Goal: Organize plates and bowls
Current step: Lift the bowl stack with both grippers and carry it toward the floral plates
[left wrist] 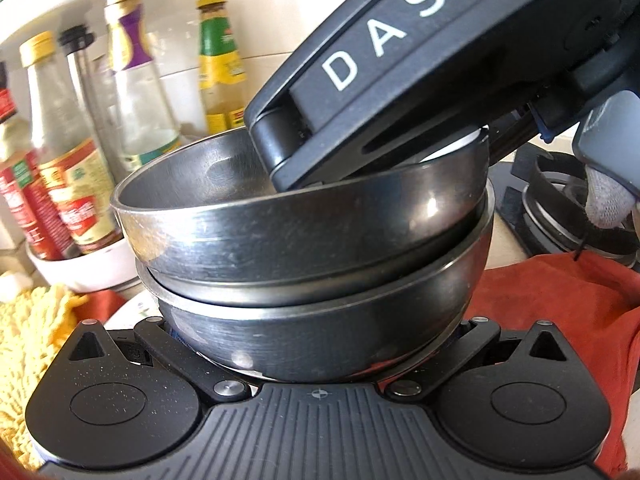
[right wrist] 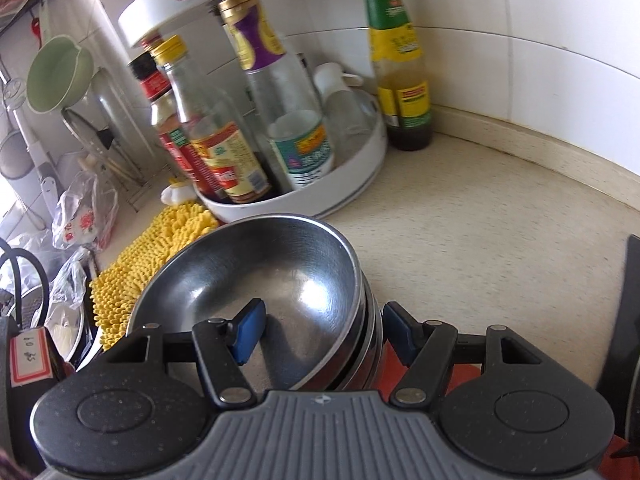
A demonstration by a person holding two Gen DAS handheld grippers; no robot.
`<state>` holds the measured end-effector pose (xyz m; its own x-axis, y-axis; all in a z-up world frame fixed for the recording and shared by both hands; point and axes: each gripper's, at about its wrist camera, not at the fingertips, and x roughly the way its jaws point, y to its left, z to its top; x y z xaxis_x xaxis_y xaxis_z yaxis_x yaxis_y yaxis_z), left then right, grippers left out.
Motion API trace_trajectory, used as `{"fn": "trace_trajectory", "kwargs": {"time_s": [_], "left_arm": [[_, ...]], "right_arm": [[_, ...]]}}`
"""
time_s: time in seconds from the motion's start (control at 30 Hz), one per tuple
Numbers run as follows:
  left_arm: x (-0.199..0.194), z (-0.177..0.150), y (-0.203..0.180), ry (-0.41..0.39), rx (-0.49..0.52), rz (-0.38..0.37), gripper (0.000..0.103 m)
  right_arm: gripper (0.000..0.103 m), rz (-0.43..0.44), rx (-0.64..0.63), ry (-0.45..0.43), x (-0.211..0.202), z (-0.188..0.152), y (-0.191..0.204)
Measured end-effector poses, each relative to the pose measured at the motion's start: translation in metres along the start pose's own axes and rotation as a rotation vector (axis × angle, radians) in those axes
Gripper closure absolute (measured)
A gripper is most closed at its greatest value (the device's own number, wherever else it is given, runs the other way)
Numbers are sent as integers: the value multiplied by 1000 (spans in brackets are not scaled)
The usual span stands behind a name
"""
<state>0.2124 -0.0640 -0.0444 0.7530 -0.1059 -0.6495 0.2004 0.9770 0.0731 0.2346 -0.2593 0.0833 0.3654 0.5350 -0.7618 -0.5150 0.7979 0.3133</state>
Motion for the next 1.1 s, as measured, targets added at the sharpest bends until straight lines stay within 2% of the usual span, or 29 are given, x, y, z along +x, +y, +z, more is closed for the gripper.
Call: {"fn": "trace_trajectory", "kwargs": {"time_s": [0.37, 0.5, 0.57, 0.8, 0.87, 0.9, 1.1], "left_arm": [[-27, -8, 17, -27, -34, 54, 0], [-37, -14, 8, -34, -43, 68, 0], [-57, -14, 19, -37, -50, 74, 0], [-76, -24, 14, -40, -70, 98, 0], [-84, -25, 5, -40, -76, 105, 0], [-101, -31, -3, -41, -80, 110, 0], [-122, -38, -11, -38, -98, 131, 0]], "right_arm": [[41, 27, -59, -14, 9, 9, 43], [41, 32, -73, -15, 12, 11, 57], [41, 36, -80, -15, 14, 11, 64], [41, 51, -107, -8, 19, 10, 87], [41, 56, -115, -6, 21, 10, 93], [41, 59, -120, -5, 22, 10, 97], [41, 73, -138, 3, 27, 8, 113]]}}
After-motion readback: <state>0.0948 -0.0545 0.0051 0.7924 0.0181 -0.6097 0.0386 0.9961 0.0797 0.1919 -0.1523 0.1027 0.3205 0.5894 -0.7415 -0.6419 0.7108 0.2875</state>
